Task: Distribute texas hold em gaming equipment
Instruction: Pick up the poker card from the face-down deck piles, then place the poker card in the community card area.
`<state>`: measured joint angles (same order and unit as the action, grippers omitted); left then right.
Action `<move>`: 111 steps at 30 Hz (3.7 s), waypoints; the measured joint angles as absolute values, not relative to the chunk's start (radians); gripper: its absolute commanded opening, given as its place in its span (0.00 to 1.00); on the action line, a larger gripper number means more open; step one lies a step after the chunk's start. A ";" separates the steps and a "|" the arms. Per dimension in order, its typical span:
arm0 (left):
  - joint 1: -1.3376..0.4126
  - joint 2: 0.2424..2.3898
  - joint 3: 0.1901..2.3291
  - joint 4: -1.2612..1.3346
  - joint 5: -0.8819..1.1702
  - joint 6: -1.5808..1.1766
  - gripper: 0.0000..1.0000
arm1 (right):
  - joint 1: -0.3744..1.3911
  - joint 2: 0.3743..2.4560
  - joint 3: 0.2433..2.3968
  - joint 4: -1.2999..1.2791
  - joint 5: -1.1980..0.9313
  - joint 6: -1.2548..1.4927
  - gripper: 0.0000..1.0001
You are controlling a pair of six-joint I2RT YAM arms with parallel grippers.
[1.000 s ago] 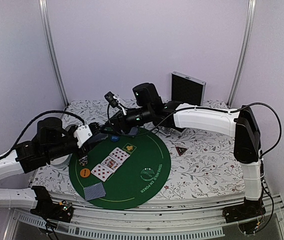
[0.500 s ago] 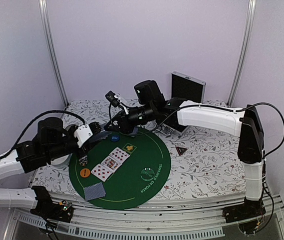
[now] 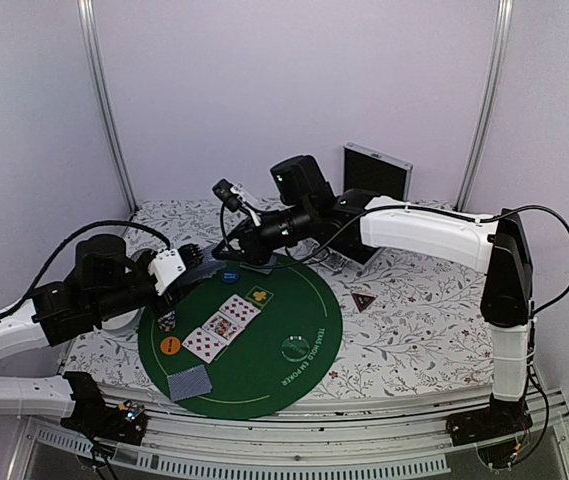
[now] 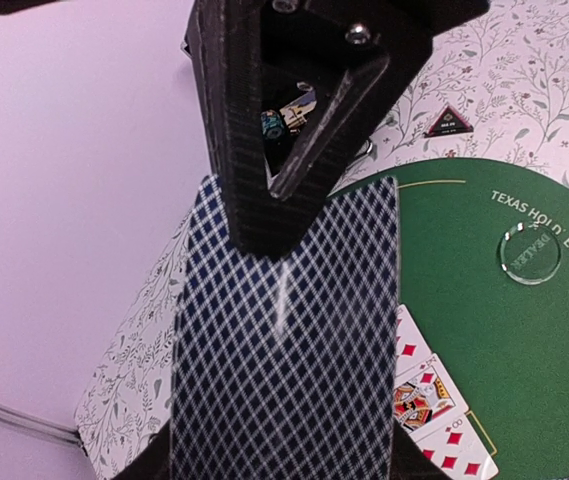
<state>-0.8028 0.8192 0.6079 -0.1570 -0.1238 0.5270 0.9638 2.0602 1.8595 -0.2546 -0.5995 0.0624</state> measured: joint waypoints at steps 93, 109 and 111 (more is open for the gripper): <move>-0.803 0.799 0.608 -0.147 -0.096 0.526 0.45 | 0.884 2.017 1.160 0.396 -0.045 0.853 0.99; -0.803 0.799 0.608 -0.147 -0.089 0.527 0.45 | 0.942 1.883 1.464 0.369 -0.625 0.231 0.99; -0.803 0.799 0.608 -0.147 -0.086 0.527 0.45 | 0.955 1.919 1.496 0.339 -0.648 0.211 0.99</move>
